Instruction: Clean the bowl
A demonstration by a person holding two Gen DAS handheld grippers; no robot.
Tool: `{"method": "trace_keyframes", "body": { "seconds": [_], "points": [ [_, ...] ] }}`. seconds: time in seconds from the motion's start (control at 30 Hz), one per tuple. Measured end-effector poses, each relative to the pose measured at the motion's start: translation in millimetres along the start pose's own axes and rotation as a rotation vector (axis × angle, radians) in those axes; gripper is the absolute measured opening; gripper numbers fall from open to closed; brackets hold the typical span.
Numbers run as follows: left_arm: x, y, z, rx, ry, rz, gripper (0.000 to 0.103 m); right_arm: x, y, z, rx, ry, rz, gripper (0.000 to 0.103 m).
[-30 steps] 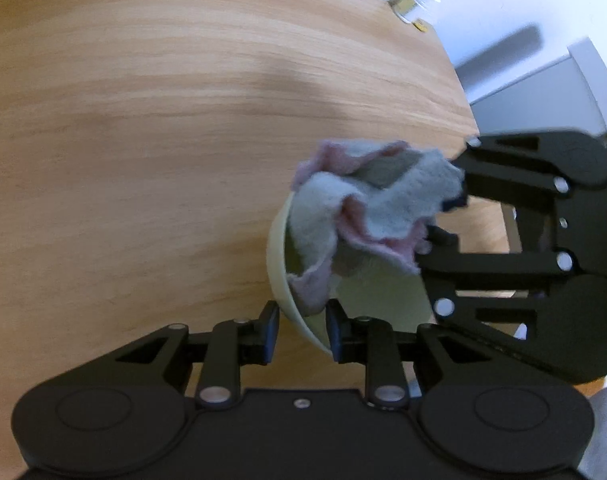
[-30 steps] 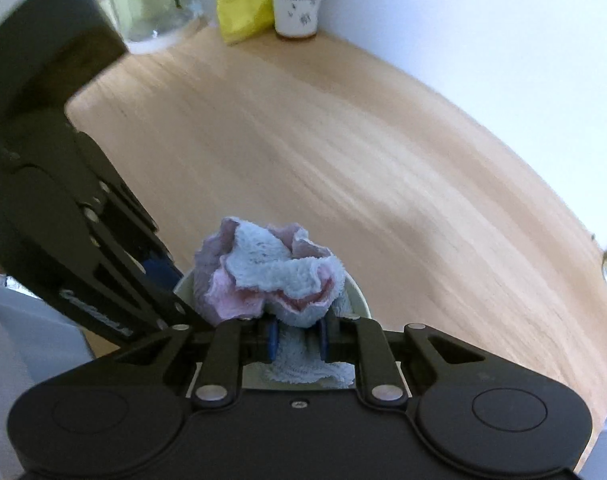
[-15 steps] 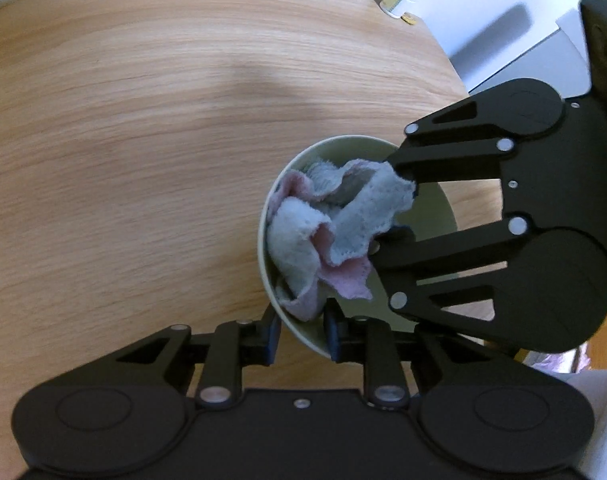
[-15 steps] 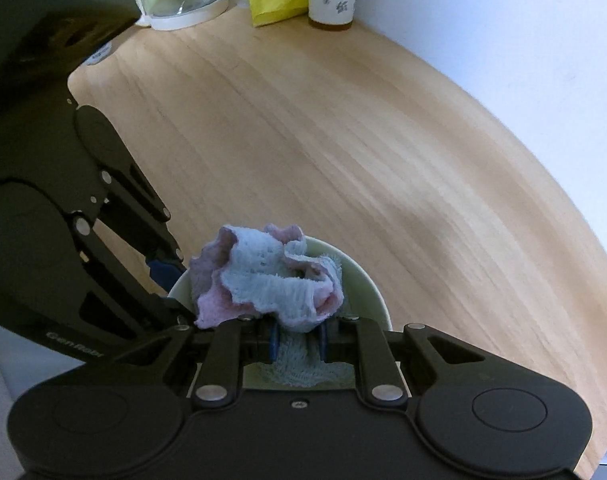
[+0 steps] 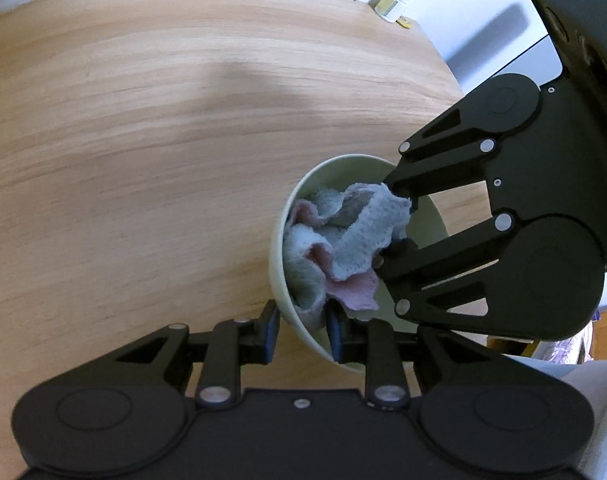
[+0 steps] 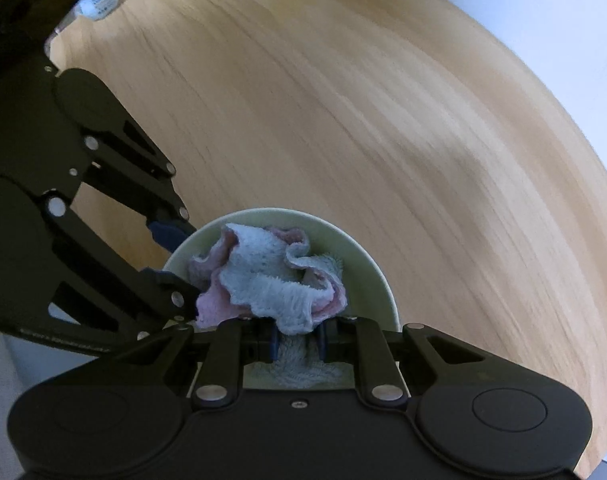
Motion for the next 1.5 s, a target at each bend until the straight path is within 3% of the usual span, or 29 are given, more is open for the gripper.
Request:
{"method": "trace_keyframes", "body": {
  "seconds": [0.13, 0.23, 0.33, 0.53, 0.7, 0.9, 1.17, 1.3, 1.5],
  "points": [
    [-3.0, -3.5, -0.9, 0.011, -0.050, 0.001, 0.023, 2.7, -6.4, -3.7, -0.027, 0.008, 0.009, 0.018],
    [-0.4, -5.0, 0.4, 0.025, -0.044, 0.007, 0.016, 7.0, -11.6, -11.8, -0.041, 0.035, 0.032, 0.018],
    [4.4, -6.9, 0.8, 0.030, -0.025, 0.030, 0.016, 0.5, -17.5, -23.2, -0.056, -0.001, 0.013, 0.018],
    [3.9, -6.9, 4.8, 0.026, -0.039, 0.038, 0.016, -6.9, -28.0, -36.7, -0.027, -0.068, -0.061, 0.018],
    [7.1, -6.9, 5.3, 0.030, -0.047, 0.048, 0.016, -5.2, -57.3, -49.7, 0.051, -0.080, -0.127, 0.018],
    [4.3, -4.9, 6.6, 0.033, -0.067, 0.048, 0.017, -6.0, -75.5, -68.9, 0.073, -0.094, -0.153, 0.018],
    [-1.8, 0.6, 13.4, 0.027, -0.135, 0.053, 0.021, -17.4, -75.4, -70.8, 0.057, -0.178, -0.224, 0.018],
    [-3.9, 1.4, 14.7, 0.036, -0.156, 0.050, 0.021, -15.7, -64.4, -69.6, 0.041, -0.177, -0.207, 0.018],
    [-5.8, 2.9, 16.4, 0.029, -0.173, 0.046, 0.020, -46.3, -36.1, -61.8, -0.012, -0.324, -0.238, 0.020]
  ]
}}
Point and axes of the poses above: each gripper's, at about its wrist camera, not at the fingertips, and y roughly the way its jaws point, x to its right, z to its top, the point moved 1 cm from there along y, roughly the way its jaws point, and after that the axes turned 1 degree about y, right-handed, at the moved point
